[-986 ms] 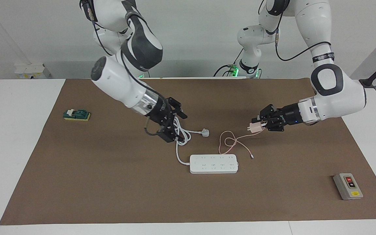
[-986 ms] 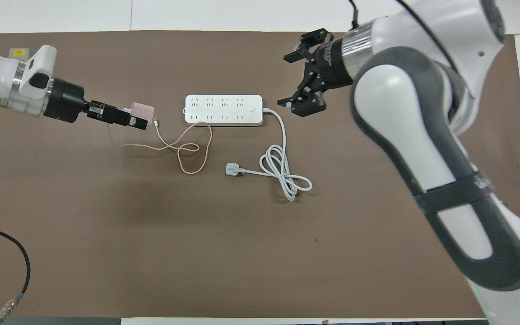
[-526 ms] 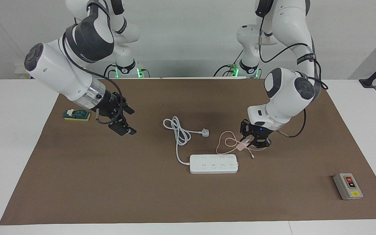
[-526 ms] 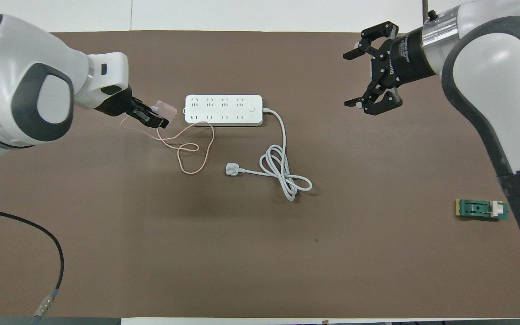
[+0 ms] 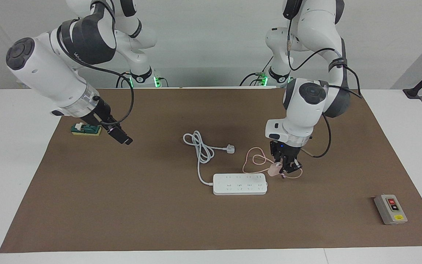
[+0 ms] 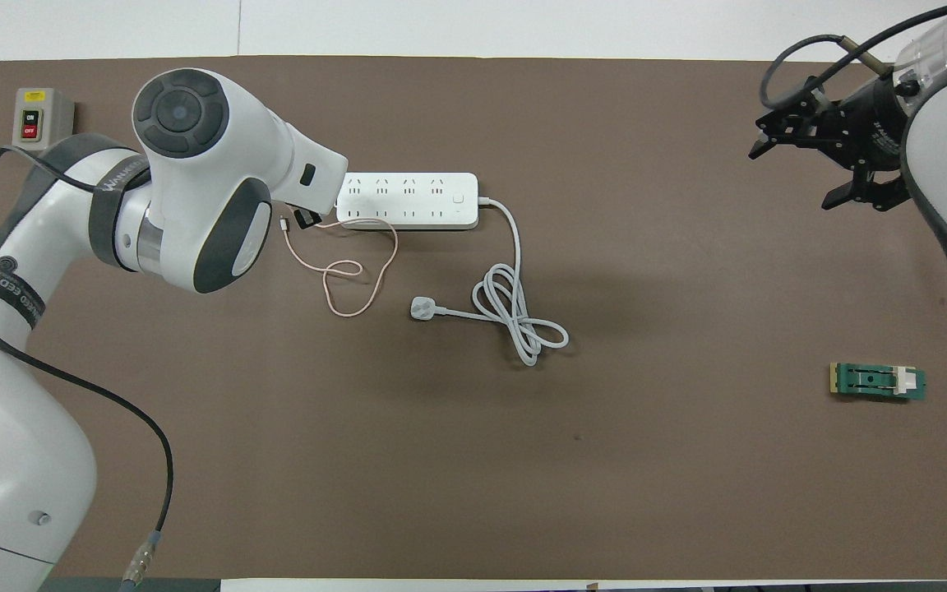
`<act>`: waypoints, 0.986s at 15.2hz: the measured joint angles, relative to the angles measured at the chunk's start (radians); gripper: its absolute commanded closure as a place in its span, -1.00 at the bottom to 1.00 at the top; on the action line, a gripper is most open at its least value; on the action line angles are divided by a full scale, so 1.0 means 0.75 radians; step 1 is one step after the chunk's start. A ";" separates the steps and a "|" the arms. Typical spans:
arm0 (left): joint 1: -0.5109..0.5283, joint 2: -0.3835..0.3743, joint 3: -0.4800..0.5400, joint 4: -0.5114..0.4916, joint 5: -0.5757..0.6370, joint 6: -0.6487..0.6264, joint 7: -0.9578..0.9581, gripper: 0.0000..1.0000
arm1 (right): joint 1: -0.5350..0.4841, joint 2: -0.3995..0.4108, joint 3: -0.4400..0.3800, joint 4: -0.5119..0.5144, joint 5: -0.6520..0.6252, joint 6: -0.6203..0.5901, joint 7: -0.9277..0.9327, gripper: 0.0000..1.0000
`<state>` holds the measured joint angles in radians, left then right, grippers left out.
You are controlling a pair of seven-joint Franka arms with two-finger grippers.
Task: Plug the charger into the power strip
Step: 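Carry the charger with the left gripper while the right gripper withdraws, then align the charger prongs with a power strip socket using the left gripper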
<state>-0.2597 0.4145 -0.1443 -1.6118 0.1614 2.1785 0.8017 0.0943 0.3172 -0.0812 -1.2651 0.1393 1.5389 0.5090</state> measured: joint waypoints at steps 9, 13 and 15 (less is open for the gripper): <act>-0.049 0.055 -0.001 -0.040 0.066 0.051 0.130 1.00 | -0.062 -0.289 -0.002 -0.141 -0.172 0.002 -0.717 -1.00; -0.056 0.055 0.001 -0.044 0.151 0.115 0.133 1.00 | -0.063 -0.477 -0.002 -0.374 -0.173 -0.009 -0.719 -1.00; -0.056 0.056 0.002 -0.052 0.236 0.139 0.133 1.00 | -0.065 -0.498 -0.004 -0.439 -0.173 -0.006 -0.719 -1.00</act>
<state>-0.3013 0.4562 -0.1424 -1.6505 0.3381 2.2826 0.9013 0.0454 -0.0564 -0.0844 -1.5942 0.0096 1.5344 -0.0305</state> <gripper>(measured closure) 0.687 0.000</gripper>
